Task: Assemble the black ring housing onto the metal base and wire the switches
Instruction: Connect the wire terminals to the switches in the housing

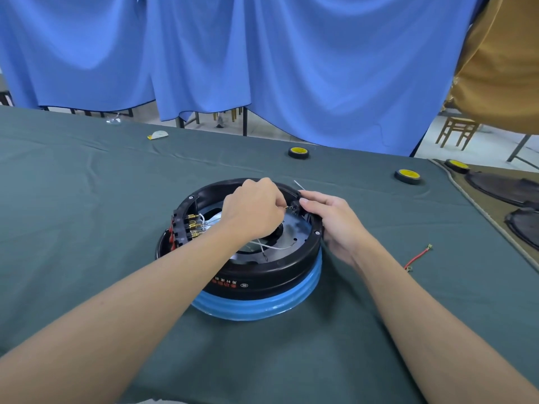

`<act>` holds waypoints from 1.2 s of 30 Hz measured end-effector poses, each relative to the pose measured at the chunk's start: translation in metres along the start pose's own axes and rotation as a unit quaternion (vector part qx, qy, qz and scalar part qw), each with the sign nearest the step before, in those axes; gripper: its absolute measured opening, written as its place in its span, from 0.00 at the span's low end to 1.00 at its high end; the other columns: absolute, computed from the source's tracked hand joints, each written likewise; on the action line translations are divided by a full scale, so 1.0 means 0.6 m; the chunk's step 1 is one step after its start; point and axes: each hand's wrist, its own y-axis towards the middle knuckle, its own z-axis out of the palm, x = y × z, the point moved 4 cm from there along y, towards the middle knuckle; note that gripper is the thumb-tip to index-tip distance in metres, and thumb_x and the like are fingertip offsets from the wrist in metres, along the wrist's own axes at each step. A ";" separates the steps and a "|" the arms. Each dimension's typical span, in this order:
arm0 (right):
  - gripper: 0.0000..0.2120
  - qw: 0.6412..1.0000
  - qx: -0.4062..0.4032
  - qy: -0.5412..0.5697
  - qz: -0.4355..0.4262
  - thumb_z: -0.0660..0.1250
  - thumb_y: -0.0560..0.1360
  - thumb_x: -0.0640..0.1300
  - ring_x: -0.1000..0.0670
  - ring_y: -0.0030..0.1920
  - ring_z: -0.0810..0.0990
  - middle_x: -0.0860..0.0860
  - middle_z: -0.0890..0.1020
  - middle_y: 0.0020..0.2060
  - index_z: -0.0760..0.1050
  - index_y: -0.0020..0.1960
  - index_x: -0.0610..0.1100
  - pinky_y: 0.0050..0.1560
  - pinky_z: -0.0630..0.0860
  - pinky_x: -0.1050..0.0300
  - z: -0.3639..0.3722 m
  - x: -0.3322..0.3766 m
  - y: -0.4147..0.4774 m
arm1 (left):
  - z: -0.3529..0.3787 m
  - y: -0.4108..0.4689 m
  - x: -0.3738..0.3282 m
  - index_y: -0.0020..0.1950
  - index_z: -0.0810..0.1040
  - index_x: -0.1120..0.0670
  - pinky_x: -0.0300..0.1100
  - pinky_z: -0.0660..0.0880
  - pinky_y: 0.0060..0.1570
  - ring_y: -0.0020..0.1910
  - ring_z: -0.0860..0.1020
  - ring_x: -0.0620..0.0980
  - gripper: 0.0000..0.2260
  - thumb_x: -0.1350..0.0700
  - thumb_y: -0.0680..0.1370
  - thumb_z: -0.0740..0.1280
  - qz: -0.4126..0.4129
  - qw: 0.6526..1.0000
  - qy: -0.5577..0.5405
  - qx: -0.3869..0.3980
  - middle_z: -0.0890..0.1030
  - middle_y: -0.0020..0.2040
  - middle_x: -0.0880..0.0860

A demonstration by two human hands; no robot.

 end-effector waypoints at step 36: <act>0.20 0.998 0.042 0.049 -0.019 0.62 0.79 0.37 0.52 0.41 0.85 0.50 0.86 0.42 0.86 0.39 0.57 0.45 0.82 0.58 0.002 -0.016 0.011 | -0.001 0.017 -0.026 0.42 0.80 0.53 0.49 0.76 0.51 0.51 0.77 0.61 0.08 0.63 0.75 0.64 0.034 0.998 -0.022 0.048 0.80 0.48 0.60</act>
